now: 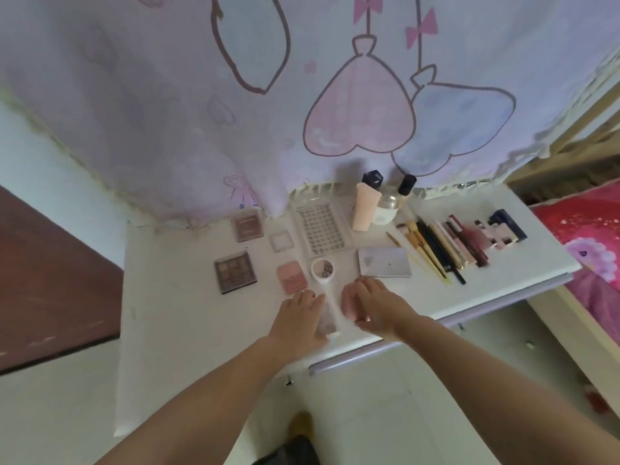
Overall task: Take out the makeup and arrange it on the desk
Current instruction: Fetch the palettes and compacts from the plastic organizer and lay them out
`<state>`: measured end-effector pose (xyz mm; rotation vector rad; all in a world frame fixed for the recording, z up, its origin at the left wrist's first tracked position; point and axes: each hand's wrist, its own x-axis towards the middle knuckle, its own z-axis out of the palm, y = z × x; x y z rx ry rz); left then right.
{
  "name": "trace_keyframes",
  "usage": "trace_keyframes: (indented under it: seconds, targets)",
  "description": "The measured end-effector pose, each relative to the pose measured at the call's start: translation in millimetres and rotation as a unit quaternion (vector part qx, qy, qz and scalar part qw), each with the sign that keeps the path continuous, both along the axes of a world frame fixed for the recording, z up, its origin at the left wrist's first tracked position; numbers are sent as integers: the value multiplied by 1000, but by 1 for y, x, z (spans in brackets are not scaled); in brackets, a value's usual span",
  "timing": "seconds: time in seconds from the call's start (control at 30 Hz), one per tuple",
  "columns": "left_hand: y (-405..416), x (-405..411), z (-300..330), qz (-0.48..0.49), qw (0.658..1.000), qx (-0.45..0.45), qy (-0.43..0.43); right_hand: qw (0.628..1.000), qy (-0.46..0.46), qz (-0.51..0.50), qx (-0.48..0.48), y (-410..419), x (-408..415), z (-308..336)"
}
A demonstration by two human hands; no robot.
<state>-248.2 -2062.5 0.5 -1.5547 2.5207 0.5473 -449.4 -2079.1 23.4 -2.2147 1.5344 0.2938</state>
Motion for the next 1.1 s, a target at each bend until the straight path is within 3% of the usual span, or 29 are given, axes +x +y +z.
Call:
trace_keyframes:
  seconds: [0.17, 0.3, 0.43, 0.6, 0.83, 1.1]
  targets:
    - [-4, 2, 5, -23, 1000, -5, -4, 999, -13, -32, 6, 7, -1, 9]
    - [-14, -13, 32, -76, 994, -62, 49, 991, -15, -107, -74, 25, -18, 32]
    - [-14, -68, 68, -158, 979, -110, 59, 967, 99, -180, -149, 79, -63, 57]
    - [46, -166, 91, -299, 936, -172, 67, 912, 192, -344, -117, 211, -125, 71]
    - [253, -277, 92, -474, 873, -110, 23, 772, 219, -589, -95, 471, -149, 56]
    - [558, -306, 62, -688, 723, -49, -23, 586, 190, -787, -8, 789, -58, 9]
